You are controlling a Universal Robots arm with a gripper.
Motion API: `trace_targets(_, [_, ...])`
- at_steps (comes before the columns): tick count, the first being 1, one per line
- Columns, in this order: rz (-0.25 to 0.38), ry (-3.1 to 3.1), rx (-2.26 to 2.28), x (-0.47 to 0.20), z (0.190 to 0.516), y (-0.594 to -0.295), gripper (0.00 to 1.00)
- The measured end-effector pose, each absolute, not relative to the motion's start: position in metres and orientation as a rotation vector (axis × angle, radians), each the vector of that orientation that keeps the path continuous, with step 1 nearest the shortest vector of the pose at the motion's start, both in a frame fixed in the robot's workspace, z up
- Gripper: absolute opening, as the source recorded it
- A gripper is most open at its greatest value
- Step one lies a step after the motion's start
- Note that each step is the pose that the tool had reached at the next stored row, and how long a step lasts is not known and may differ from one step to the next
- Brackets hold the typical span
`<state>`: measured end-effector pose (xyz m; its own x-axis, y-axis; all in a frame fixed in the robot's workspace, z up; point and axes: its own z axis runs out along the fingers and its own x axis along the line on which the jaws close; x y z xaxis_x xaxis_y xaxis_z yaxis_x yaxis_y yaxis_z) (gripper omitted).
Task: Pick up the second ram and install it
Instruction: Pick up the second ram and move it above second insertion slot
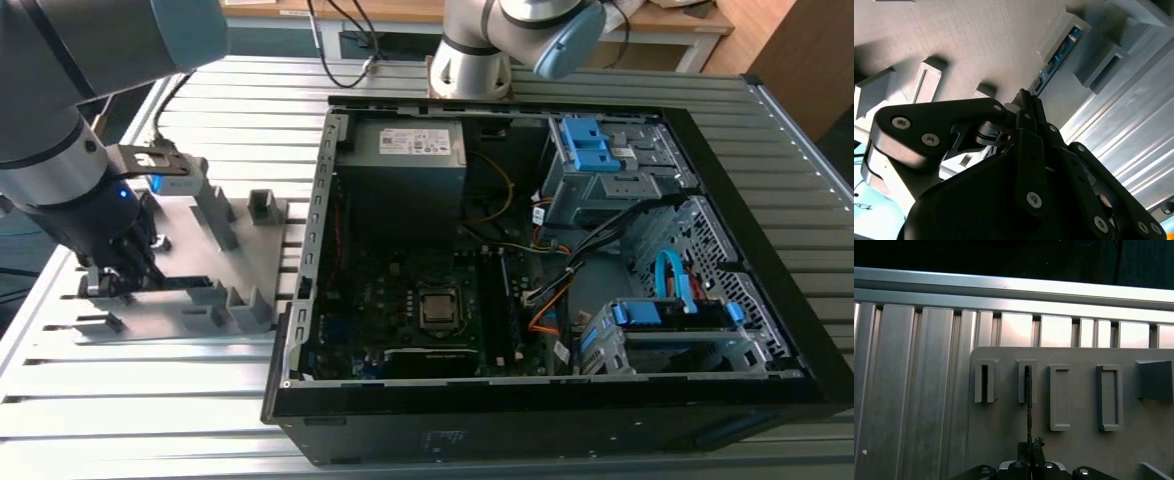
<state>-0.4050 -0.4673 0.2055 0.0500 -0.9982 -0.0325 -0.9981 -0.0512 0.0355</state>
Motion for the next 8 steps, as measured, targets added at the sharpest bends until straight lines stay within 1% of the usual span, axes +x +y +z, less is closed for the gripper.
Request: trace_targets(8, [-0.075,-2.162,2.274,-0.405,0.220,-0.467,0.14])
